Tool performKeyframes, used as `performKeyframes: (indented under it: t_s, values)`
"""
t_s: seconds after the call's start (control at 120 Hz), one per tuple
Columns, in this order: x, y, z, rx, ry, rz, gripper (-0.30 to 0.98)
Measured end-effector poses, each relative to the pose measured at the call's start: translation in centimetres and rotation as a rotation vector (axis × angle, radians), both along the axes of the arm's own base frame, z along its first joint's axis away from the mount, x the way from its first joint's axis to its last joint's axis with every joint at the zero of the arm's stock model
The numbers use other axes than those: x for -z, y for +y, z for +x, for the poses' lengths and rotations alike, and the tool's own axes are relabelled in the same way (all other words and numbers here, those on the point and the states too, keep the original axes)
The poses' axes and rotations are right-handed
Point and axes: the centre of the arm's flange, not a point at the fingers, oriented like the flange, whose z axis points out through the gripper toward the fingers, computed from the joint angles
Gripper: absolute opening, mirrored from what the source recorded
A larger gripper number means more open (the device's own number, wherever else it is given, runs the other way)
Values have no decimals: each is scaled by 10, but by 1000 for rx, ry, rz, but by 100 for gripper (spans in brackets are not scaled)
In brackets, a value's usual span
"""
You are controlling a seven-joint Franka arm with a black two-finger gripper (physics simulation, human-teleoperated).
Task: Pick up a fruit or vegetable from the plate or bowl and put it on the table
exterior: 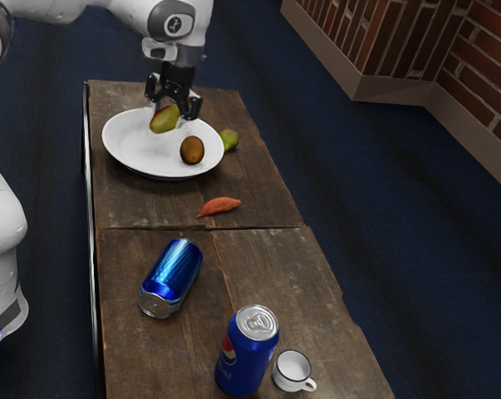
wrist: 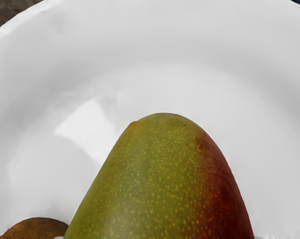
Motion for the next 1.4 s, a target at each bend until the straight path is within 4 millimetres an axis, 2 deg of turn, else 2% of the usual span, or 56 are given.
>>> performKeyframes:
  t_s: [0.067, 0.15, 0.192, 0.233, 0.333, 0.375, 0.45, 0.542, 0.592, 0.667, 0.758, 0.85, 0.9, 0.992, 1.117, 1.2, 1.233, 1.283, 1.325, 1.367, 1.4]
  values:
    - [-40, -37, 2, 64, -58, 33, 35]
    - [-81, -104, 4, 169, -100, 53, 35]
    - [-93, -138, 5, 224, -111, 49, 35]
    - [-97, -165, 6, 272, -111, 31, 35]
    - [-96, -228, 14, 382, -101, -16, 34]
    - [-89, -248, 22, 415, -93, -32, 34]
    - [-74, -269, 56, 460, -73, -78, 35]
    - [-66, -298, 108, 538, -76, -123, 36]
    - [-59, -313, 128, 572, -71, -140, 36]
    - [-46, -333, 143, 611, -56, -157, 36]
    - [-40, -347, 147, 636, -51, -161, 35]
    - [-39, -353, 148, 645, -55, -160, 37]
    - [-37, -353, 150, 645, -58, -154, 46]
    - [-37, -348, 154, 638, -71, -137, 57]
    - [-38, -336, 157, 617, -92, -123, 64]
    - [-58, -321, 147, 593, -128, -83, 66]
    - [-69, -302, 133, 559, -136, -27, 67]
    - [-83, -255, 120, 457, -141, 58, 67]
    - [-85, -212, 111, 361, -123, 122, 68]
    - [-77, -163, 98, 236, -100, 133, 68]
    - [-85, -141, 86, 157, -112, 142, 68]
